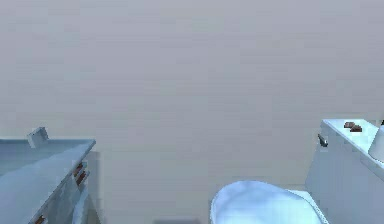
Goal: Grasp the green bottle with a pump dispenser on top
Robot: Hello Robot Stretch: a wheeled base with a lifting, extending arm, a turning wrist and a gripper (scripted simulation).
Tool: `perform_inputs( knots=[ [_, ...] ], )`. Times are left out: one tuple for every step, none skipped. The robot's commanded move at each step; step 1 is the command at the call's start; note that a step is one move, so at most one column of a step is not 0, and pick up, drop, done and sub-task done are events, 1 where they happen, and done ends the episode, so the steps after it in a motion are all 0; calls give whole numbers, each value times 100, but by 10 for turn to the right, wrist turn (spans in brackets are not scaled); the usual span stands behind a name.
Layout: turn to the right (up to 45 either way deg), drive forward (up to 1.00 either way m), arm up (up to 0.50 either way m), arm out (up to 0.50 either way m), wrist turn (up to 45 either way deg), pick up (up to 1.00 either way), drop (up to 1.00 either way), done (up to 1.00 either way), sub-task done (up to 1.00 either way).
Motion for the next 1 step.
perform_inputs(
  knots=[
    [0, 0, -22, 0, 0, 0, 0, 0, 0]
  ],
)
